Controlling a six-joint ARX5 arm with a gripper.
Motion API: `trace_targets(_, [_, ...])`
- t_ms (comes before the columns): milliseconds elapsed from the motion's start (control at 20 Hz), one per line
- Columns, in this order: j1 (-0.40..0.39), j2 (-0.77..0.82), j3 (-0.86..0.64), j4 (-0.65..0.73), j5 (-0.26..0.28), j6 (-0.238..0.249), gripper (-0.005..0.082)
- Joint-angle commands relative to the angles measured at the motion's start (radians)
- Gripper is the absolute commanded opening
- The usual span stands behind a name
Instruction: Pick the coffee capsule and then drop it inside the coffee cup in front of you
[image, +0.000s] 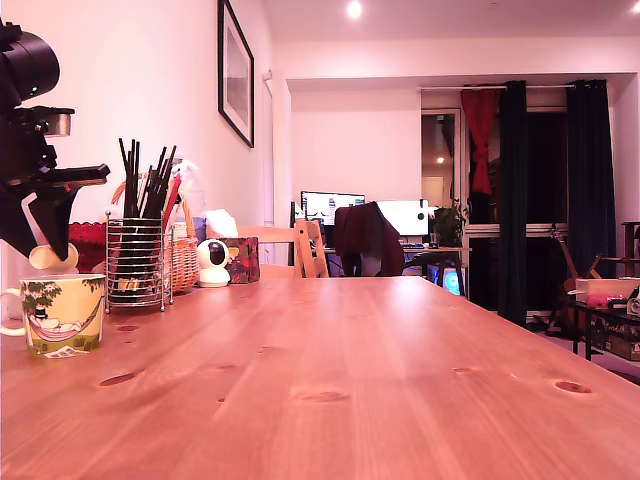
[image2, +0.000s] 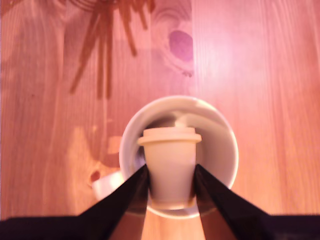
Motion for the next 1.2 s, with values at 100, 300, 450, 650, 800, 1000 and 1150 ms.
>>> trace_targets(100, [0.005,0.022,0.013,0.015,0.003,0.002,0.0476])
trace_targets(300, [0.003,0.022,0.046,-0.025,0.018,0.014,0.0715])
trace_targets(450, [0.003,0.019,0.087,-0.066,0.018,0.029,0.0612])
trace_targets(650, [-0.007,-0.015,0.092,-0.095,0.045,0.057,0.0004])
trace_targets(800, [-0.025,-0.062,0.092,-0.098,0.055,0.066,-0.0014])
trace_targets(1000, [-0.043,-0.175,0.077,-0.090,0.084,0.066,-0.0014])
trace_targets(1150, [-0.042,-0.279,0.014,-0.073,0.093,0.066,-0.0014])
